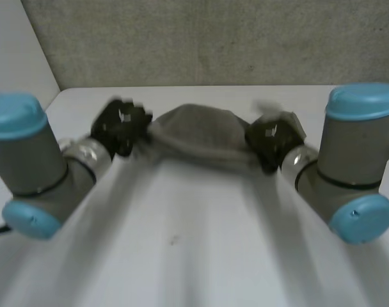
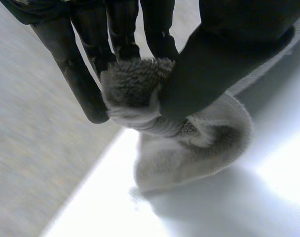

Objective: Fold the towel.

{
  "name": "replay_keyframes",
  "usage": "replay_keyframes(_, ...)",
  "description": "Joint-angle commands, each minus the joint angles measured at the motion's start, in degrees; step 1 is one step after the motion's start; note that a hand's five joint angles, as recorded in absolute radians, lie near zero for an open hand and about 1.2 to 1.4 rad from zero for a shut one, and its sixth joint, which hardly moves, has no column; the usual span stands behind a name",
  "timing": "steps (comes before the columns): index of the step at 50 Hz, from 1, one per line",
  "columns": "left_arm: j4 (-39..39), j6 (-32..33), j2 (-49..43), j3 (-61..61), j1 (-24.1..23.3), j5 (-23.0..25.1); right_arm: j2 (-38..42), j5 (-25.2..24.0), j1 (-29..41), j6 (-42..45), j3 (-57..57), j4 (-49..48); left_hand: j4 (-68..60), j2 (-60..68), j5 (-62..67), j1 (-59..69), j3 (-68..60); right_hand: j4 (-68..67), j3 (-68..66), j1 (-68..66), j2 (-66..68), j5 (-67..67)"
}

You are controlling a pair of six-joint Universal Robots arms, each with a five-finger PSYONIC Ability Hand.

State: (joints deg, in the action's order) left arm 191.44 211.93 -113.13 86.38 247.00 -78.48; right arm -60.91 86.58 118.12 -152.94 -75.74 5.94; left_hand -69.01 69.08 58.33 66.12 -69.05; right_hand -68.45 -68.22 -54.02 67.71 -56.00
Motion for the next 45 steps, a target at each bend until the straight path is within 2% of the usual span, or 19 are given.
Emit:
replay_keyframes(1, -0.3, 6.8, 0.6, 11.5, 0.4, 0.1, 1.2, -0.2, -0.3, 0.4, -5.4, 2.6, 39.3, -39.4, -38.6, -36.4, 39.3, -11.5, -11.8, -26.0, 12.3, -14.0)
replay_keyframes(6, -2.7, 9.3, 3.3, 14.3, -0.6, -0.1, -0.1, -0.5, -0.4, 0.0, -8.4, -0.3, 43.8, -43.9, -43.1, -40.9, 43.9, -11.5, -11.8, -26.0, 12.3, -14.0)
replay_keyframes(9, -5.2, 8.3, 6.3, 14.8, -0.9, -0.1, -0.3, -0.5, -0.3, 0.0, -10.2, -2.2, 44.2, -44.2, -43.5, -41.3, 44.2, -11.5, -11.8, -26.0, 12.3, -14.0)
replay_keyframes(12, -7.0, 4.6, 10.3, 14.3, -1.3, -0.1, -0.6, -0.5, -0.3, 0.0, -11.7, -3.7, 45.0, -45.1, -44.3, -42.1, 45.0, -11.5, -11.8, -26.0, 12.3, -14.0)
replay_keyframes(14, -6.9, -3.8, 13.4, 13.6, -1.3, -0.2, -1.2, -0.5, -0.2, 0.0, -12.9, -5.0, 47.5, -47.6, -46.8, -44.6, 47.6, -11.5, -11.8, -26.0, 12.3, -14.0)
replay_keyframes(15, -6.9, -3.8, 13.4, 13.6, -1.3, -0.2, -1.2, -0.5, -0.2, 0.0, -12.9, -5.0, 47.5, -47.6, -46.8, -44.6, 47.6, -11.5, -11.8, -26.0, 12.3, -14.0)
replay_keyframes(17, -6.6, -14.8, 15.0, 12.5, -1.0, -0.3, -1.9, -0.4, 0.1, -0.1, -13.8, -5.9, 48.4, -48.4, -47.7, -45.5, 48.4, -11.5, -11.8, -26.0, 12.3, -14.0)
replay_keyframes(18, -6.6, -14.9, 15.0, 12.5, -1.0, -0.3, -1.9, -0.4, 0.1, -0.1, -13.8, -5.9, 48.4, -48.4, -47.7, -45.5, 48.4, -11.5, -11.8, -26.0, 12.3, -14.0)
replay_keyframes(19, -6.5, -20.1, 15.0, 11.9, -0.9, -0.5, -2.5, -0.4, 0.2, -0.2, -14.2, -6.5, 49.0, -49.1, -48.4, -46.1, 49.1, -11.5, -11.8, -26.0, 12.3, -14.0)
replay_keyframes(20, -6.5, -20.2, 15.0, 11.9, -0.9, -0.5, -2.5, -0.4, 0.2, -0.2, -14.2, -6.5, 49.0, -49.1, -48.4, -46.2, 49.1, -11.5, -11.8, -26.0, 12.3, -14.0)
replay_keyframes(22, -6.6, -28.4, 14.2, 11.4, -1.0, -0.7, -3.6, -0.4, 0.1, -0.8, -14.4, -7.1, 49.2, -49.3, -48.5, -46.3, 49.2, -11.5, -11.8, -26.0, 12.3, -14.0)
replay_keyframes(25, -6.4, -32.1, 12.0, 11.7, -1.4, -1.2, -4.6, -0.4, -0.1, -2.4, -14.5, -7.1, 49.0, -49.1, -48.4, -46.2, 49.1, -11.5, -11.8, -26.0, 12.3, -14.0)
replay_keyframes(28, -6.5, -32.1, 10.0, 11.7, -1.4, -1.8, -5.0, -0.5, -0.3, -3.1, -14.5, -7.1, 49.0, -49.1, -48.4, -46.2, 49.1, -11.5, -11.8, -26.0, 12.3, -14.0)
replay_keyframes(33, -7.0, -32.6, 4.4, 11.2, -2.2, -5.8, -5.1, -0.6, -0.6, -4.2, -14.7, -7.2, 49.0, -49.1, -48.4, -46.2, 49.1, -11.5, -11.8, -26.0, 12.3, -14.0)
replay_keyframes(39, -7.8, -33.8, 4.8, 11.3, -4.3, -6.8, -5.1, -0.4, -0.7, -4.1, -14.7, -7.3, 49.2, -49.3, -48.5, -46.3, 49.2, -11.5, -11.8, -26.0, 12.3, -14.0)
replay_keyframes(45, -10.1, -38.2, 6.9, 11.7, -8.9, -7.3, -4.9, -0.1, -0.8, -4.2, -14.8, -7.9, 49.0, -49.1, -48.4, -46.2, 49.1, -11.5, -11.8, -26.0, 12.3, -14.0)
